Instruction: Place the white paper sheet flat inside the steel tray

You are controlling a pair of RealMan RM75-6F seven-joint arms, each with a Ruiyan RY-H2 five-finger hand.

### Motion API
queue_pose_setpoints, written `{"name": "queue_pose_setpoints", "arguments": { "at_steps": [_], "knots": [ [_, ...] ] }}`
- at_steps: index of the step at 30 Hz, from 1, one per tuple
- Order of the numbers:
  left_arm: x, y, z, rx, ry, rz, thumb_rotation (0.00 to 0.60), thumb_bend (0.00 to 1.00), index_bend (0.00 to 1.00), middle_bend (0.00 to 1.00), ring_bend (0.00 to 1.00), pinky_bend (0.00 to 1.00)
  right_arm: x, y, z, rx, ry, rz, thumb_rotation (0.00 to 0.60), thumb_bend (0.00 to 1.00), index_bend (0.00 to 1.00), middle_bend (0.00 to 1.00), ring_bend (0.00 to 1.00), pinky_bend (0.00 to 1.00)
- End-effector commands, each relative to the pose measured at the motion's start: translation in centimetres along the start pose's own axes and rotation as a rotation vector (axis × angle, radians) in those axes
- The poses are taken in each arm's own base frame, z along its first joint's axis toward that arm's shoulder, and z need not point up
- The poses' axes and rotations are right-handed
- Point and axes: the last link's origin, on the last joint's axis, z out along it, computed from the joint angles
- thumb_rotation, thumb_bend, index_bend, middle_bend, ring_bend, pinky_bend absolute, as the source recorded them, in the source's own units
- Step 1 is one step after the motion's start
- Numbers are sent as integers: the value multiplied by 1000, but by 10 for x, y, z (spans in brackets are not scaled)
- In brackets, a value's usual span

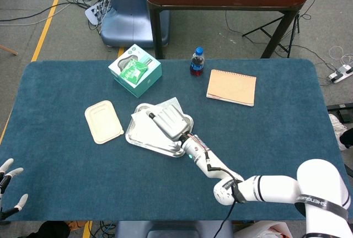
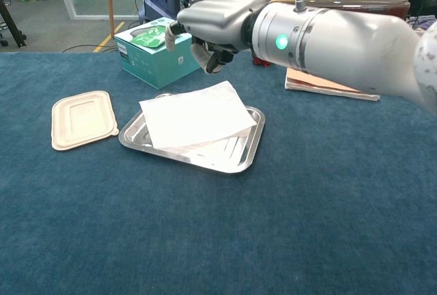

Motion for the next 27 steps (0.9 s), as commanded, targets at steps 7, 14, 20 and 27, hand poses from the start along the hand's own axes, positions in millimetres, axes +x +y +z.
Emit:
{"name": "queue_pose_setpoints", "arguments": {
  "at_steps": [7,14,20,27],
  "knots": [
    [-1,-1,0,5,-9,2,600,243,249,91,97,0,-11,15,6,-14,-174,-76,600,1000,228,870,813,904],
    [-3,-2,-1,9,-13,2,600,243,249,91,97,0,-25,14,16,-28,-224,-71,600,1000,228,875,820,904],
    [-5,-5,-3,20,-21,-3,600,242,249,91,97,0,-43,17,23,-50,-259,-50,600,1000,228,874,820,904],
    [-6,-7,-4,28,-22,-4,600,243,249,91,97,0,-62,24,25,-75,-298,-50,600,1000,228,875,820,904]
  ]
}}
